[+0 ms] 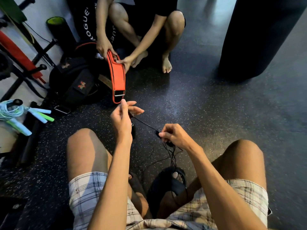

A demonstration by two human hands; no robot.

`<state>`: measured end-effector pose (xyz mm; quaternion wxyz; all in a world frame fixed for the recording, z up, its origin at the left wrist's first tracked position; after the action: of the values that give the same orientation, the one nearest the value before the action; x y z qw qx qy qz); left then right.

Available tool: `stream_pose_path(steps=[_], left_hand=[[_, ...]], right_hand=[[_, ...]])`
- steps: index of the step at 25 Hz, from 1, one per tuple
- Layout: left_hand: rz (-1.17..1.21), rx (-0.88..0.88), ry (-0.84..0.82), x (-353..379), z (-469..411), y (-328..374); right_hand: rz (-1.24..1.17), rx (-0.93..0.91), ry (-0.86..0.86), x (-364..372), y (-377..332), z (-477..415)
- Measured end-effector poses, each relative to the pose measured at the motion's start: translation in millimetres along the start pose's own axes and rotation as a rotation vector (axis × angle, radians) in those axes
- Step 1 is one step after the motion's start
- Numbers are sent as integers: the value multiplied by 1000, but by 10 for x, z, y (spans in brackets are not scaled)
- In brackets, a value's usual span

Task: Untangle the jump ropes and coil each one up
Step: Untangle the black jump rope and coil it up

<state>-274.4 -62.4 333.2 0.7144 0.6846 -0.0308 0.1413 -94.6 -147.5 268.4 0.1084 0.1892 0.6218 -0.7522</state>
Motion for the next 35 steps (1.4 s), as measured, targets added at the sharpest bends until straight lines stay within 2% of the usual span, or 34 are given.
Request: stream_pose_path(steps=[6,10,14,18,23,30,33,35], left_hand=[[-283,121,-34,30,28,-65],[-507,101,-140,20,75,-71],[-642,24,-352,53,95,13],[-414,-218,-523,72,154,60],[-200,-380,-640,95,230,147],[401,-500,-474,23,69,184],[527,-432,-362,3,-10,220],[531,-351,-272,-13,-54,239]], right_hand=[[-8,-102,-217,28,-451,-71],[-3,-169,-192,-113,-778,-178],[17,-212,-79,-239,-1031,-280],[-8,-169,88,-346,-1093,-333],[-80,-99,197,-272,-884,-361],[-171,110,176,-82,-258,-218],[-49,121,155,-25,-39,-152],[48,112,117,-12,56,-121]])
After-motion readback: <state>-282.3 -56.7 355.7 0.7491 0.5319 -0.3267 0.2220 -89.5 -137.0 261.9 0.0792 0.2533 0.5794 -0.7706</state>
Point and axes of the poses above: each hand's wrist, its own z-axis away from the middle knuckle, its own x-axis out of the palm, y = z × x, the point moved 1 cm from there along -z, towards the middle knuckle, and after that the axes turned 8 degrees about y, right-handed, at the moved point
